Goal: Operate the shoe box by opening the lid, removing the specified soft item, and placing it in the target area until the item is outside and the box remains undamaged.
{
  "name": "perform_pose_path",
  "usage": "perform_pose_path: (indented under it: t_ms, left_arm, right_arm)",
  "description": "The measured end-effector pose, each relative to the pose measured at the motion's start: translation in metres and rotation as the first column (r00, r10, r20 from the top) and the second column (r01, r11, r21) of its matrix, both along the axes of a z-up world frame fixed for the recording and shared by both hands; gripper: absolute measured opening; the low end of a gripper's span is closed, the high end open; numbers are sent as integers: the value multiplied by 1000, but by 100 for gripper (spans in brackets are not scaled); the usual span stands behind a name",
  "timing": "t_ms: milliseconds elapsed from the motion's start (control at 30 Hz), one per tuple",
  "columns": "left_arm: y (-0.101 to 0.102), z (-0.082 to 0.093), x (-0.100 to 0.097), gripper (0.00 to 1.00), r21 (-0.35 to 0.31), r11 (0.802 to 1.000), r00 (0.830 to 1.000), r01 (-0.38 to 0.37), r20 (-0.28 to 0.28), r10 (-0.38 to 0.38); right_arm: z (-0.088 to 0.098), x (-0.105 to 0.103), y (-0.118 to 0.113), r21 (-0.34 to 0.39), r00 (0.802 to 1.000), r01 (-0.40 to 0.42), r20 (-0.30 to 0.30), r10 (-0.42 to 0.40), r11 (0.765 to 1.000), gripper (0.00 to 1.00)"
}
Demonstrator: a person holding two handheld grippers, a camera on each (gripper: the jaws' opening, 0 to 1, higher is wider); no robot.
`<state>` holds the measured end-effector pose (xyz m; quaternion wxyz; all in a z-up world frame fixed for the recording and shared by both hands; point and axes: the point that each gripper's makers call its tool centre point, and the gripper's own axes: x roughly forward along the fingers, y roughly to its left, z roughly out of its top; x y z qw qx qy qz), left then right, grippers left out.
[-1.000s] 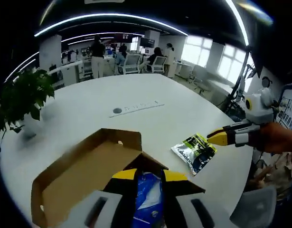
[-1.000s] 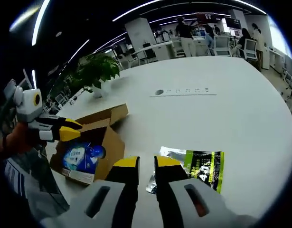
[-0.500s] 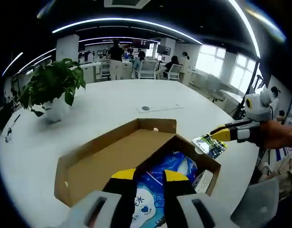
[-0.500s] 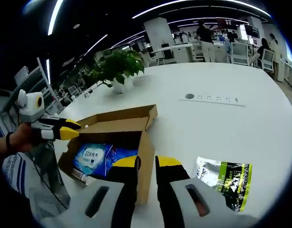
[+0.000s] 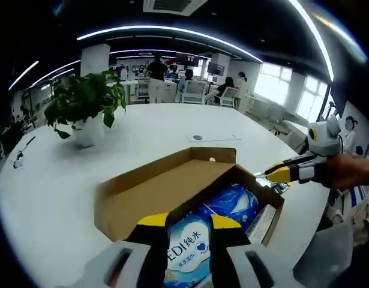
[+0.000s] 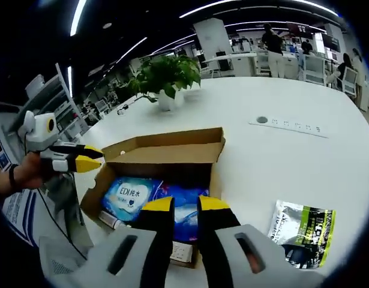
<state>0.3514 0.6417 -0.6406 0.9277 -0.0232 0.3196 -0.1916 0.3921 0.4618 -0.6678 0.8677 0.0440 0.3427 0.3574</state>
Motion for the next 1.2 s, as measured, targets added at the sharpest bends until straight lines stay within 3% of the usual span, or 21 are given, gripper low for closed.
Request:
perform_pose_path:
  t_ms: [567, 1200]
  left_arm:
    - [47, -9, -32, 29, -14, 997, 997, -79, 11, 79]
    - [63, -5, -43, 29, -21, 996, 996, -81, 28, 82]
  right_arm:
    - [-23, -8, 61, -13, 993, -102, -52, 102, 995, 15]
    - [-50, 1, 100, -7, 989, -116, -97, 115, 993, 18]
